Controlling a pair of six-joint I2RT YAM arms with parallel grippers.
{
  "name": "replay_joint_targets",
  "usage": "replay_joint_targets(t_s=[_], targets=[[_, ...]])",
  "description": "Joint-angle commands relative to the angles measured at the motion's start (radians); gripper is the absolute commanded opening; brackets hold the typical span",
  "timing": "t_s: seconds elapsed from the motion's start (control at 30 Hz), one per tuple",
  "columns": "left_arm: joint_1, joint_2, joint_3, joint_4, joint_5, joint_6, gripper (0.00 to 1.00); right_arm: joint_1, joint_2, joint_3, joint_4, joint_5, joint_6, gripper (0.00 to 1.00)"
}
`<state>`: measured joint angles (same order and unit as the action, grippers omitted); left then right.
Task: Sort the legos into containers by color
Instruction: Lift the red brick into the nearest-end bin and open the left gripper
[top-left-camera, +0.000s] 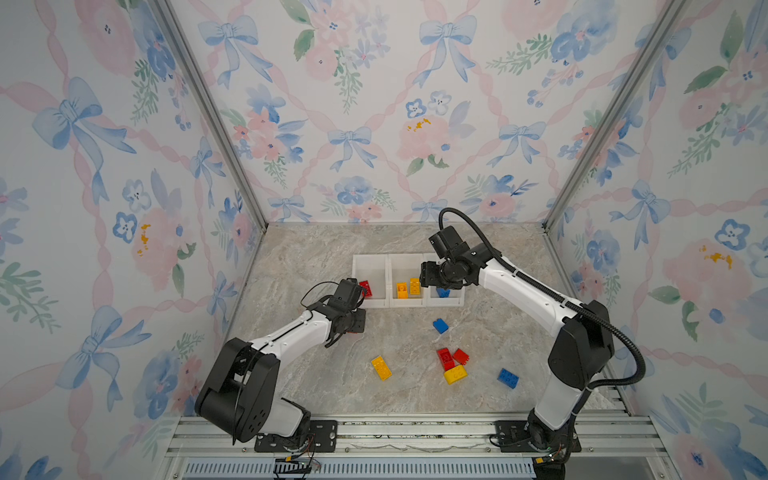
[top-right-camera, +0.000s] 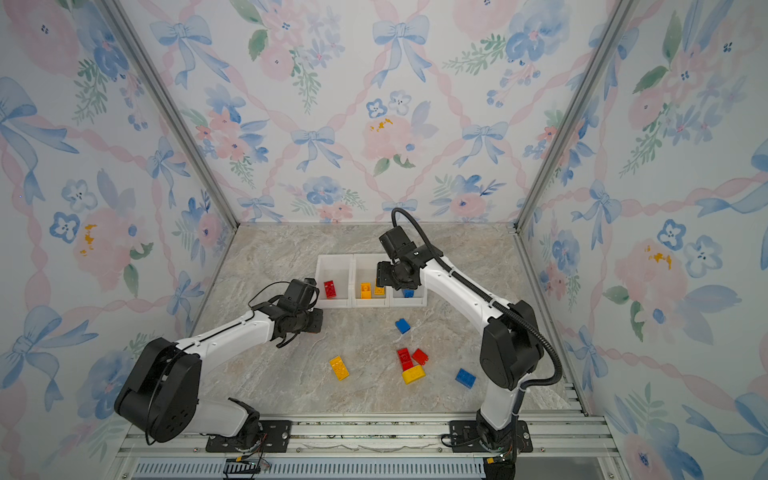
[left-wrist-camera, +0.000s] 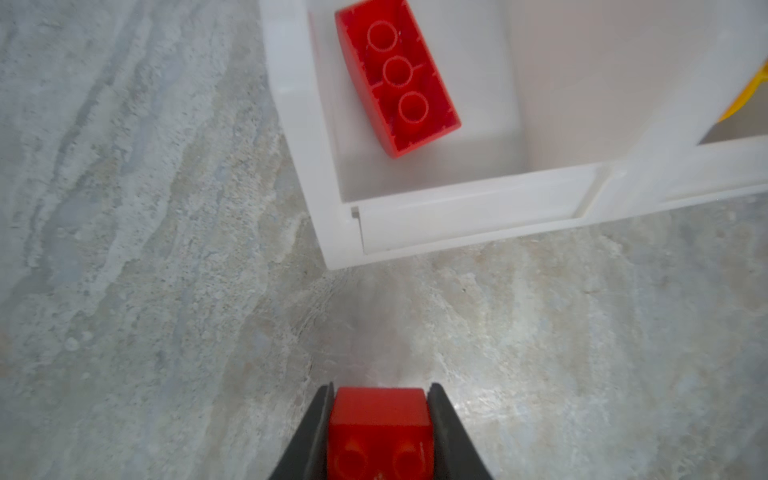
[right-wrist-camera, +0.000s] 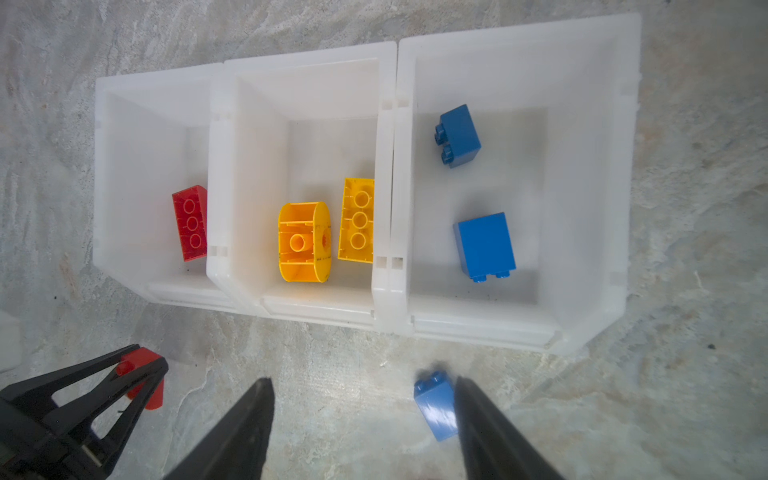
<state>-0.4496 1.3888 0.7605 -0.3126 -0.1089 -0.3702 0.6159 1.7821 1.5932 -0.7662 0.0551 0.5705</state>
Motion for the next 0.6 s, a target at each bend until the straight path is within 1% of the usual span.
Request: replay_joint_targets(t_s=[0.0, 0.13, 0.3, 0.37, 0.4, 0.43, 0.57], targets=[[-0.011, -0.072, -0.003, -0.011, -0.021, -0.039, 0.21, -0.003, -0.05, -0.023, -0.002, -0.009, 0.015, 0.71], [-0.017, -0.131, 0.025, -0.011, -0.025, -0.05, 0.2, 0.0, -0.074, -0.05, 0.001, -0.012, 0.024, 0.72], [-0.024, -0.145, 0.09, -0.01, -0.026, -0.065, 0.19, 0.006, -0.115, -0.096, 0.008, -0.019, 0.044, 0.72], [-0.028, -0.132, 0.124, -0.01, -0.026, -0.067, 0.19, 0.011, -0.122, -0.12, 0.013, -0.021, 0.048, 0.72], [-0.028, -0.118, 0.143, -0.009, -0.026, -0.067, 0.19, 0.014, -0.15, -0.133, 0.014, -0.023, 0.048, 0.72], [-0.029, -0.102, 0.163, -0.009, -0.022, -0.066, 0.19, 0.017, -0.161, -0.145, 0.017, -0.022, 0.074, 0.72], [-0.032, -0.029, 0.239, -0.005, -0.023, -0.051, 0.19, 0.025, -0.195, -0.183, 0.022, -0.019, 0.094, 0.72]])
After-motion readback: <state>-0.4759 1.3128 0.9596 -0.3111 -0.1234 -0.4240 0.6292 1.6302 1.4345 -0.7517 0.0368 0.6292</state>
